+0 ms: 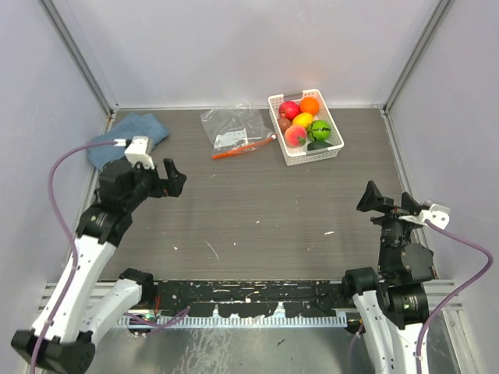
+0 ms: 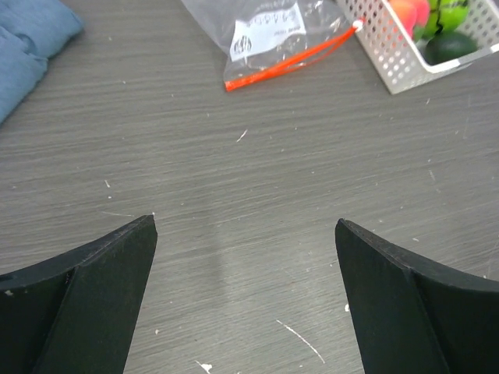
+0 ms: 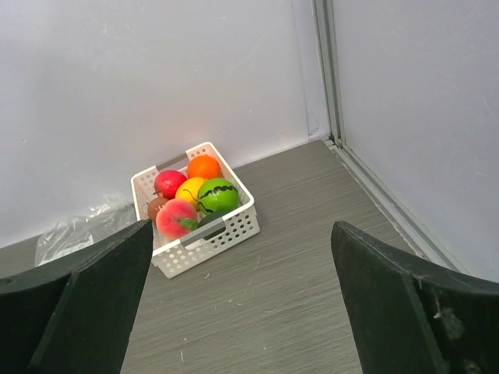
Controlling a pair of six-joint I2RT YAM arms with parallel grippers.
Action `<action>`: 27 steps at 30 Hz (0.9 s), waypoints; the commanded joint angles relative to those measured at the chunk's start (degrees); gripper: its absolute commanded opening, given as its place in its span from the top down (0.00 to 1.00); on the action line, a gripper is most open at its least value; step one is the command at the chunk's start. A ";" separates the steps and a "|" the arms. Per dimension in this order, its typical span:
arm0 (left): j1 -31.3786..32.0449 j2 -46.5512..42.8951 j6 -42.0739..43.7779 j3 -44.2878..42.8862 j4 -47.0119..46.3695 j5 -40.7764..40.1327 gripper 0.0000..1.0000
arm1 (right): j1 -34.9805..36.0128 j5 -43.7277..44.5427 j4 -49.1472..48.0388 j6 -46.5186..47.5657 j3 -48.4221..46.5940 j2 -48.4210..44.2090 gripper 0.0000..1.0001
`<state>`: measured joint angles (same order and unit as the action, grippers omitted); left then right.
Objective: Place the food in the zip-top bag and seal the zipper
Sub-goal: Pick up the zipper food storage bag at the center of the board.
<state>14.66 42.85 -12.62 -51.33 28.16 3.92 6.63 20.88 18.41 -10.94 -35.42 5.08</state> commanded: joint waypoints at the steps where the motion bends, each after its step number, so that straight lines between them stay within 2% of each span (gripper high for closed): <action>1: -0.24 6.27 2.75 -3.39 -5.68 1.74 0.02 | -0.06 -0.01 -3.19 0.74 0.29 -1.87 0.00; 6: 1.56 14.58 3.77 -6.03 -7.85 0.03 0.02 | 0.27 -1.82 -3.44 1.37 0.68 -2.07 0.00; 11: 8.46 23.17 8.92 -11.10 -7.74 -8.14 0.02 | 0.31 -1.72 -3.53 1.66 0.83 -2.53 0.00; 15: 11.34 29.24 12.43 -15.53 -9.44 -9.78 0.02 | 0.30 -1.70 -2.57 0.62 0.02 -1.57 0.00; 27: 17.63 49.76 31.38 -25.61 -16.51 -12.87 0.02 | 0.34 -1.44 -1.80 0.46 -0.48 0.18 0.00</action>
<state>30.92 89.12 10.26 -72.42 17.10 -6.46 6.70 19.59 18.37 -10.48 -34.37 3.70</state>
